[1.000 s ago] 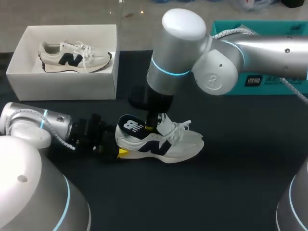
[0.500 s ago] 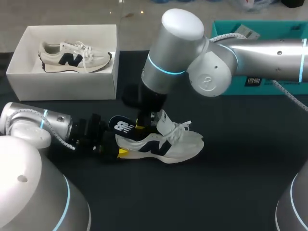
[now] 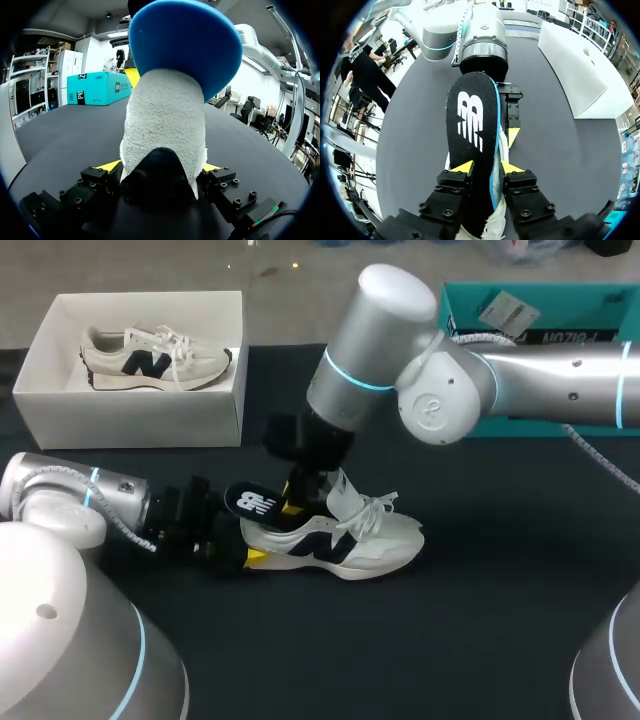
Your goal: Take the shoe out of the shoebox, open the shoe tongue, remove and reinsert the insole, then place the shoe into the shoebox
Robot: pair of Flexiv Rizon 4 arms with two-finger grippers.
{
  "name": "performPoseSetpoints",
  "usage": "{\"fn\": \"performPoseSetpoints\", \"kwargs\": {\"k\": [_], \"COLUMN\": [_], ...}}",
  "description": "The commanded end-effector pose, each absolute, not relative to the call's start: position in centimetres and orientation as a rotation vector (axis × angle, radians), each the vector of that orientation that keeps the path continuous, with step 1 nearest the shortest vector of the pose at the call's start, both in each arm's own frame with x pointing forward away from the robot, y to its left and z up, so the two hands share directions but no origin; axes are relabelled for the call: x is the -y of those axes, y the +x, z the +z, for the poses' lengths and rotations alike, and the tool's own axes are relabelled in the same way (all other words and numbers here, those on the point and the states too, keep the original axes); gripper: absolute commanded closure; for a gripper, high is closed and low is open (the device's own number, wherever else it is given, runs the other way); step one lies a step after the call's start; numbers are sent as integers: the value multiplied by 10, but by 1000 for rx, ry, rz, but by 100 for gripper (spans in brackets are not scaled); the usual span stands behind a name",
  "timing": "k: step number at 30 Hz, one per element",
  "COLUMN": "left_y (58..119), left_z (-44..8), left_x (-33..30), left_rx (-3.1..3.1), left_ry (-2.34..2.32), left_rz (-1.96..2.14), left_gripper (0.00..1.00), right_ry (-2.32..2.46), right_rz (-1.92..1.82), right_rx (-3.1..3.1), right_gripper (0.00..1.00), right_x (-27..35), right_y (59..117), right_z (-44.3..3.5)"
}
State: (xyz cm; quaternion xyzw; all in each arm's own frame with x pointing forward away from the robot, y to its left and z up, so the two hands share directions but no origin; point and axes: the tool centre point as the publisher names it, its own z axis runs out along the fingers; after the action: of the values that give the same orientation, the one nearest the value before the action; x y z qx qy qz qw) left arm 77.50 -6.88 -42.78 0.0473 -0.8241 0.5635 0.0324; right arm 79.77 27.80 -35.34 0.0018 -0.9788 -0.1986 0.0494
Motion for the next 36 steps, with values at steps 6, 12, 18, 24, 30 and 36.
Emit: {"fn": "performPoseSetpoints", "kwargs": {"k": [6,12,18,24,30,36], "left_y": [777,777,777,777,777,777], "left_z": [-430,-430,-430,-430,-430,-430], "left_x": [69,69,69,69,69,69], "left_rx": [2537,2537,2537,2537,2537,2537], "left_ry": [145,145,145,145,145,145], "left_rz": [1731,1731,1731,1731,1731,1731], "left_gripper": [100,100,100,100,100,100], "right_ry": [108,156,171,140,158,158], "right_rz": [-615,-627,-628,-786,-883,-927], "right_rx": [2912,2847,2790,2735,2729,2724], "right_gripper": [72,100,100,100,100,100], "right_x": [-283,-280,-282,-287,-299,-307], "right_y": [802,797,791,794,798,801], "right_z": [-355,-355,-362,-346,-318,-296]}}
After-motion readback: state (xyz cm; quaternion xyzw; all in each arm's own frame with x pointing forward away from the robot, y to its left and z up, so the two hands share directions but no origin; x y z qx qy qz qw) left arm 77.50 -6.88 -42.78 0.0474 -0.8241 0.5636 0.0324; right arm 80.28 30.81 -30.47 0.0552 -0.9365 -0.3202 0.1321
